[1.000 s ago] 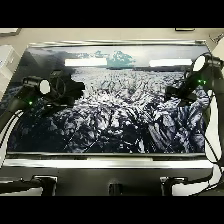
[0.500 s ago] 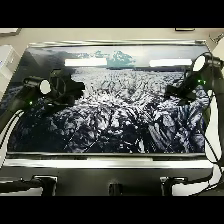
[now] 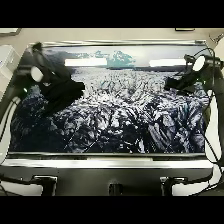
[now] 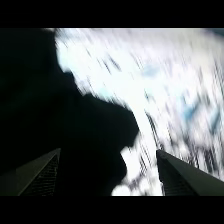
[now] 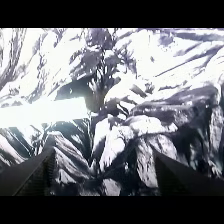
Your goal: Fold the clothes and pants, and hang the long-sleeved shirts on hangers.
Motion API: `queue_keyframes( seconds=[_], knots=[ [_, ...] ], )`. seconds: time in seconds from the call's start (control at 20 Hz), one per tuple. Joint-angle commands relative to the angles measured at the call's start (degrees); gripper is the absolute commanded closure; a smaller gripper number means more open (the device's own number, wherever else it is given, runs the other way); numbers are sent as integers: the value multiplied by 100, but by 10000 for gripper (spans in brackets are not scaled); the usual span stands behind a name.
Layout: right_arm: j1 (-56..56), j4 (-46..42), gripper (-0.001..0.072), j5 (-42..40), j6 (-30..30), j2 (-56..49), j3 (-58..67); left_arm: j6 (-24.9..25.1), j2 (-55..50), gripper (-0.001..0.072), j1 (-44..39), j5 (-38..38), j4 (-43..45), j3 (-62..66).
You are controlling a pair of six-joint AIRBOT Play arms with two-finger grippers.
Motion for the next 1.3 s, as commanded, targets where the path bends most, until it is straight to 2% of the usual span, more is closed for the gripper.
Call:
queue_keyframes(
  seconds=[0.0, 0.1, 0.2, 0.3, 0.55, 0.75, 0.8, 0.85, 0.9, 1.05, 1.25],
  knots=[
    [4, -2, 14, -247, -28, -2, -2, -852, -1049, -11, 1027, -2142, -238, 1628],
    [4, 0, 14, -249, -28, -2, -2, -839, -1440, -12, 1523, -3169, -981, 1746],
    [4, 17, 15, -251, -28, -2, -2, -590, -1720, -12, 1711, -3462, -1537, 1744],
    [4, 20, 15, -247, -28, -2, -2, -310, -1860, -13, 1641, -3289, -1572, 1744],
    [4, 22, 15, -245, -26, -2, -2, -142, -2365, -13, 1425, -3005, -2153, 1746],
    [4, 26, 15, -151, -26, -2, -2, 42, -2516, -9, 1202, -2365, -2326, 1746],
    [4, 44, 16, -103, -26, -2, -2, 37, -2516, 99, 1182, -2243, -2323, 1746],
    [4, 61, 17, -7, -26, -2, -2, 42, -2511, 443, 1182, -2210, -2328, 1749],
    [4, 61, 17, 118, -28, -2, -2, 114, -2483, 678, 1185, -2234, -2339, 1749],
    [4, 59, 16, 433, -153, 0, 11, 632, -2085, 683, 1117, -2118, -2350, 1827],
    [4, 57, 16, 706, -654, 264, 109, 1939, -531, 683, 741, -1606, -2352, 1912]
  ],
)
